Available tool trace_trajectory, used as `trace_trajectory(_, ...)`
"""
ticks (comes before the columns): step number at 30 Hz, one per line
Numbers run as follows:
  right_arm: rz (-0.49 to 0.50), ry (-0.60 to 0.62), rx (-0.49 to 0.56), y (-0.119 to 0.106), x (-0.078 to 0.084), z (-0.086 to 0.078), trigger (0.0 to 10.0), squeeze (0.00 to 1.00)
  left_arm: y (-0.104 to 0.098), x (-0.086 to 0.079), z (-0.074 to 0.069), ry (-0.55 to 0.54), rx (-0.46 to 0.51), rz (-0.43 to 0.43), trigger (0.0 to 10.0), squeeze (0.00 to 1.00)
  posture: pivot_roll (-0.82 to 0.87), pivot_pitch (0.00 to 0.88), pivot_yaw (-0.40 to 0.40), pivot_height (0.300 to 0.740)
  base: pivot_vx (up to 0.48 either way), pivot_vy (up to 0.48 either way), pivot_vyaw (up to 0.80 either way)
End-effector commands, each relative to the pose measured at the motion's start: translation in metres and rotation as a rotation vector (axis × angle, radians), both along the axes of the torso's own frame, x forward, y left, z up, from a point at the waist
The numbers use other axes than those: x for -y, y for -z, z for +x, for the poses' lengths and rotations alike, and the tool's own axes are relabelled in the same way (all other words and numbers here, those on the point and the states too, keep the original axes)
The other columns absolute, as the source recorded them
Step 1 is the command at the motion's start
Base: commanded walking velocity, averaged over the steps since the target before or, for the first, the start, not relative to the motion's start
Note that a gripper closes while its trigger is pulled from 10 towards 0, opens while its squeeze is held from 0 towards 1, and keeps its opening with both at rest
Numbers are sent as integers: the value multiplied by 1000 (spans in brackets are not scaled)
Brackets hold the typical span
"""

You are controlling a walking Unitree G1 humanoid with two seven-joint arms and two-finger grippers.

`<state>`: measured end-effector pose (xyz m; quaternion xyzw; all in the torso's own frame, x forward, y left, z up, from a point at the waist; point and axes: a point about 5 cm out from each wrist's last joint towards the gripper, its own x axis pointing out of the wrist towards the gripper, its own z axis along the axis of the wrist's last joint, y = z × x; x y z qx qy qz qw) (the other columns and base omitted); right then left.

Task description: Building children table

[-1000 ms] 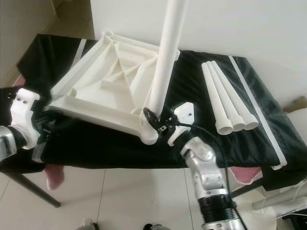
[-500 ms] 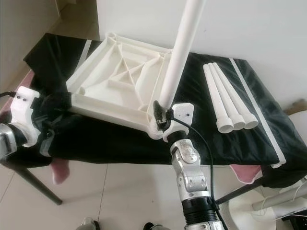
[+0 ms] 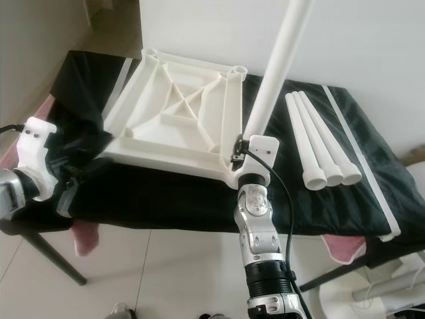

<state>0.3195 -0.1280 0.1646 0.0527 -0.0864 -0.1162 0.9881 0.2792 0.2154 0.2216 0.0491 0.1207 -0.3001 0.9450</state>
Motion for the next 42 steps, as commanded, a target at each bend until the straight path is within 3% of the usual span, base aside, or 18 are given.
trace_trajectory(1, 0, 89, -167, 35, 17, -5, 10000, 0, 2, 5, 1, 33, -2, 2, 10000, 0, 148, 70, -99, 740, 0, 0, 0)
trace_trajectory(5, 37, 226, -172, 37, 33, -6, 10000, 0, 3, 10, 2, 58, -6, 1, 10000, 0, 143, 63, -91, 740, 0, 0, 0)
trace_trajectory(8, 41, 227, -157, 36, 34, -5, 10000, 0, 4, 14, 5, 72, -5, 0, 10000, 0, 133, 59, -78, 740, 0, 0, 0)
trace_trajectory(9, 41, 191, -145, 35, 32, -3, 10000, 608, 4, 18, 8, 83, 1, 3, 10000, 0, 129, 65, -73, 740, 0, 0, 0)
trace_trajectory(11, 46, 166, -138, 35, 30, -2, 10000, 608, 4, 20, 9, 88, 5, 4, 10000, 0, 125, 67, -71, 740, 0, 0, 0)
trace_trajectory(12, 68, 134, -118, 33, 30, -3, 10000, 1000, 5, 22, 11, 94, 8, 4, 10000, 0, 117, 67, -67, 740, 0, 0, 0)
trace_trajectory(19, 60, 92, -50, 23, 35, -4, 10000, 1000, 5, 30, 16, 121, 17, 1, 10000, 0, 114, 70, -66, 740, 0, 0, 0)
trace_trajectory(25, 51, -47, 20, 10, 46, 0, 10000, 1000, 9, 43, 21, 161, 9, -11, 10000, 0, 60, 84, -50, 740, 0, 0, 0)
trace_trajectory(26, 30, -100, 19, 8, 50, 2, 10000, 0, 12, 47, 21, 177, 3, -6, 10000, 0, 50, 85, -48, 740, 0, 0, 0)
trace_trajectory(28, 0, -141, 15, 7, 56, 4, 10000, 0, 14, 53, 22, 195, 4, -1, 10000, 0, 45, 85, -47, 740, 0, 0, 0)
trace_trajectory(33, -130, -387, -37, 9, 68, 14, 10000, 0, 10, 80, 32, 214, 78, -37, 10000, 0, 24, 80, -40, 740, 0, 0, 0)
trace_trajectory(34, -130, -387, -37, 9, 68, 14, 10000, 0, 10, 80, 32, 214, 78, -37, 10000, 0, 24, 80, -40, 740, 0, 0, 0)
trace_trajectory(38, -206, -603, -77, 11, 60, 15, 10000, 0, 14, 94, 29, 306, 119, 24, 10000, 0, 12, 76, -32, 740, 0, 0, 0)
trace_trajectory(42, -266, -637, -98, 12, 63, 16, 10000, 0, 17, 101, 29, 352, 95, 30, 10000, 0, 6, 73, -28, 740, 0, 0, 0)
